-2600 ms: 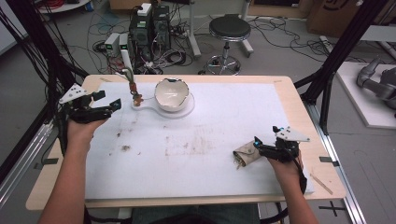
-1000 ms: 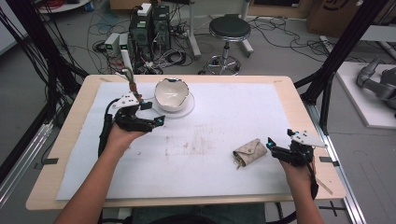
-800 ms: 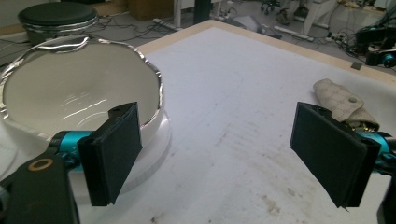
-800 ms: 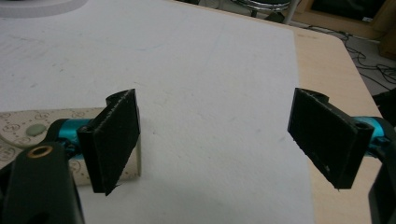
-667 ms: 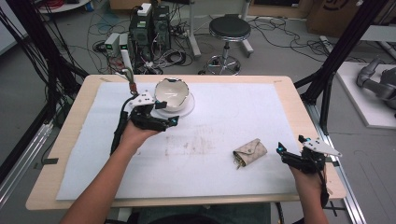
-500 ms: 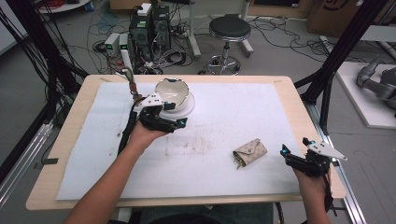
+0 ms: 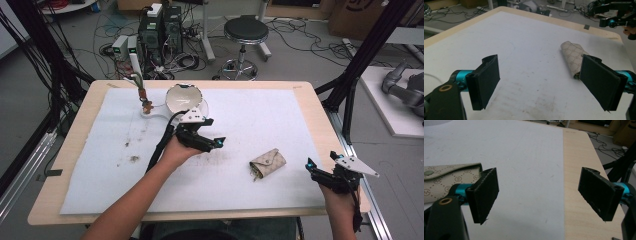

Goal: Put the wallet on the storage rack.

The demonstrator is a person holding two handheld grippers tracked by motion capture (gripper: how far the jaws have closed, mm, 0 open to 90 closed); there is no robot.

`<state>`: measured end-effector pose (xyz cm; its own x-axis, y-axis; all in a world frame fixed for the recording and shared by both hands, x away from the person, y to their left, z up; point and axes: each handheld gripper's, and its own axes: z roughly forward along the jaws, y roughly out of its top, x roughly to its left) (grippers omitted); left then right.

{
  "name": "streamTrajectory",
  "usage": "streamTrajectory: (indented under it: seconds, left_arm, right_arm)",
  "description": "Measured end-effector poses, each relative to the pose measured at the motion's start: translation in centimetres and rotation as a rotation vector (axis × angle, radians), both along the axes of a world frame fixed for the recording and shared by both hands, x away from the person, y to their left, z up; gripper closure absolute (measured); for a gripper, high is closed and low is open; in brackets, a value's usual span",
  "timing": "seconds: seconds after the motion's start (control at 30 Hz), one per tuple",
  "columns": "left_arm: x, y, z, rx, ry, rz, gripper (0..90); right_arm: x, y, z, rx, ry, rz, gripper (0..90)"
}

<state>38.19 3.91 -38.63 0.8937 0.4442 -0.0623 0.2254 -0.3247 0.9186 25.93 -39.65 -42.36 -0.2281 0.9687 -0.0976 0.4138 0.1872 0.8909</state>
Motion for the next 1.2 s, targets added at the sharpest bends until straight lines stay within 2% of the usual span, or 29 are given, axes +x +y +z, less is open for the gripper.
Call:
streamTrajectory:
  seconds: [0.03,0.13,0.2,0.27,0.33,0.43,0.6,0.7,0.77,0.87,1.1,1.2]
  left_arm:
    - [-0.3,-0.9,-0.1,0.014,0.0,-0.015,14.8]
    - [-0.5,-1.7,-0.3,0.014,0.002,-0.025,14.8]
    - [-1.0,-2.9,-0.7,0.011,0.018,-0.025,14.4]
    - [-1.2,-4.0,-1.0,0.038,0.013,-0.037,14.0]
    - [-1.4,-4.8,-1.3,0.043,0.022,-0.04,14.0]
    - [-1.6,-6.2,-1.7,0.07,0.018,-0.055,14.0]
    - [-2.0,-8.5,-2.4,0.07,0.035,-0.081,14.0]
    - [-2.2,-10.0,-2.9,0.1,0.026,-0.102,12.9]
    - [-2.1,-11.1,-3.4,0.121,0.035,-0.112,12.9]
    - [-2.0,-12.3,-4.1,0.145,0.052,-0.123,12.9]
    - [-2.1,-14.0,-4.6,0.176,0.056,-0.135,12.9]
    - [-2.0,-15.0,-5.2,0.21,0.064,-0.132,12.9]
  right_arm:
    - [-0.1,0.0,0.0,0.005,0.002,-0.005,17.1]
    - [-0.1,-0.1,0.0,0.004,-0.002,-0.006,17.1]
    - [-0.1,0.0,0.0,0.002,0.001,-0.004,17.1]
    - [-0.1,0.1,0.0,0.001,-0.001,-0.001,17.1]
    - [-0.1,0.2,0.0,0.001,-0.001,0.0,17.1]
    - [0.0,0.3,0.1,-0.002,-0.004,0.006,17.1]
    - [0.2,0.3,0.1,0.003,-0.004,0.008,17.1]
    - [0.3,0.3,0.0,0.006,-0.004,0.009,17.1]
    - [0.3,0.3,0.0,0.007,-0.002,0.01,17.1]
    - [0.3,0.4,0.1,0.008,-0.004,0.011,17.1]
    - [0.4,0.2,0.0,0.011,-0.001,0.01,17.1]
    - [0.4,0.2,0.0,0.014,0.0,0.01,17.1]
